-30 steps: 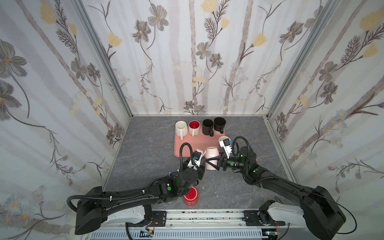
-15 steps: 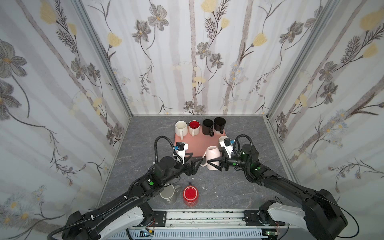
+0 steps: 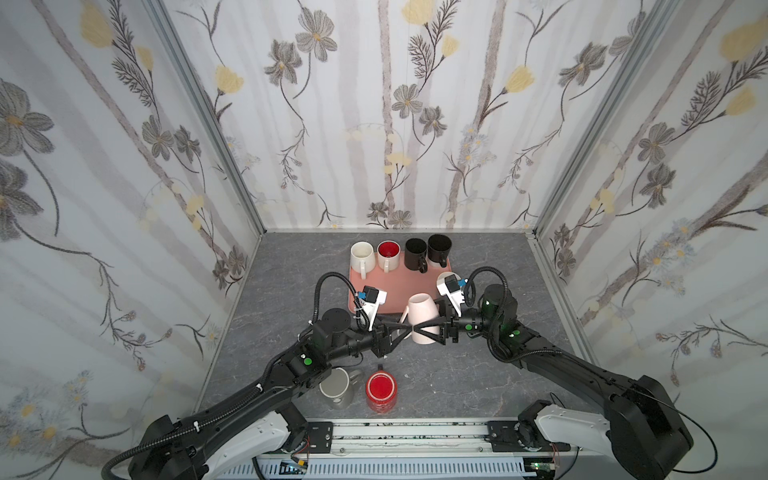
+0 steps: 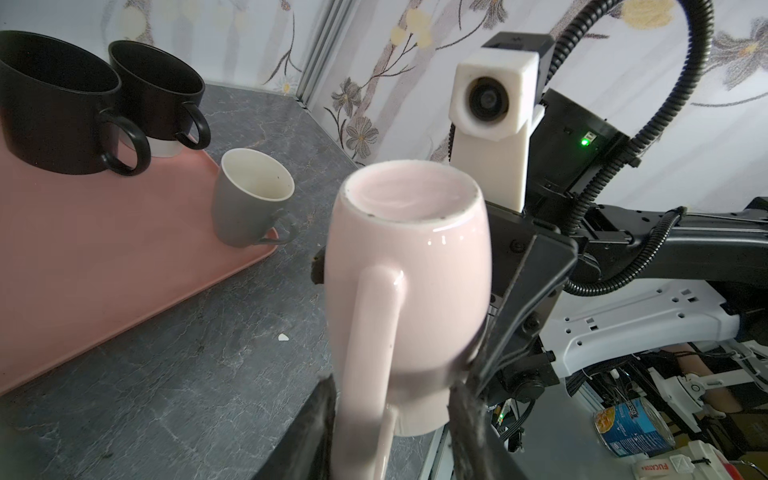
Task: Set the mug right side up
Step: 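Close the right gripper on the pink mug's rim while the left gripper holds the handle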
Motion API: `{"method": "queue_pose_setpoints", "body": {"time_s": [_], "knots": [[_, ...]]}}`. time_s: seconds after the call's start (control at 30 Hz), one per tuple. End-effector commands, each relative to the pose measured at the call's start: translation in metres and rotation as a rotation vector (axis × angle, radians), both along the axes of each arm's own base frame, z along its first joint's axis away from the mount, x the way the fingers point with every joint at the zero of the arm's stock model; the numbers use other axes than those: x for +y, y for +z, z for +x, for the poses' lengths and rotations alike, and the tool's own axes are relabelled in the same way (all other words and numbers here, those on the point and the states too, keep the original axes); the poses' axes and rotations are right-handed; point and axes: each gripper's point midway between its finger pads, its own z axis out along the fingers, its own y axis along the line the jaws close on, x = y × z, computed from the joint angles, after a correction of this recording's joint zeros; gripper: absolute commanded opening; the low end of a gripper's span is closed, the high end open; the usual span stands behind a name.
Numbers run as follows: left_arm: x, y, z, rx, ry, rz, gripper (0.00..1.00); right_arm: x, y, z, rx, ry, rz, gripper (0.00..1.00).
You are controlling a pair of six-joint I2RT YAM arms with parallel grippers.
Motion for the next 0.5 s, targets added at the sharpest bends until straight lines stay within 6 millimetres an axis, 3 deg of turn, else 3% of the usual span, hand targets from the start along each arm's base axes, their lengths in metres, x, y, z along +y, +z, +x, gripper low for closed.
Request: {"method": "queue_pose_setpoints", "body": {"time_s": [0.0, 0.27, 0.47], "knots": [[-0.0043, 0.0173, -0.0041, -0.032, -0.036, -0.056, 0.39, 0.0023, 0.0107, -0.0041, -0.081, 0.042, 0.025, 0.00], [-0.0020, 0.0185, -0.0008, -0.033, -0.019, -0.053, 0.32, 0.0026, 0.0059, -0.0015, -0.083, 0.036, -0.006, 0.00], [-0.0049, 0.0193, 0.0002, -0.034, -0.029, -0.050, 0.16, 0.0032, 0.0033, 0.0000, -0.076, 0.035, -0.017, 0.00]]}}
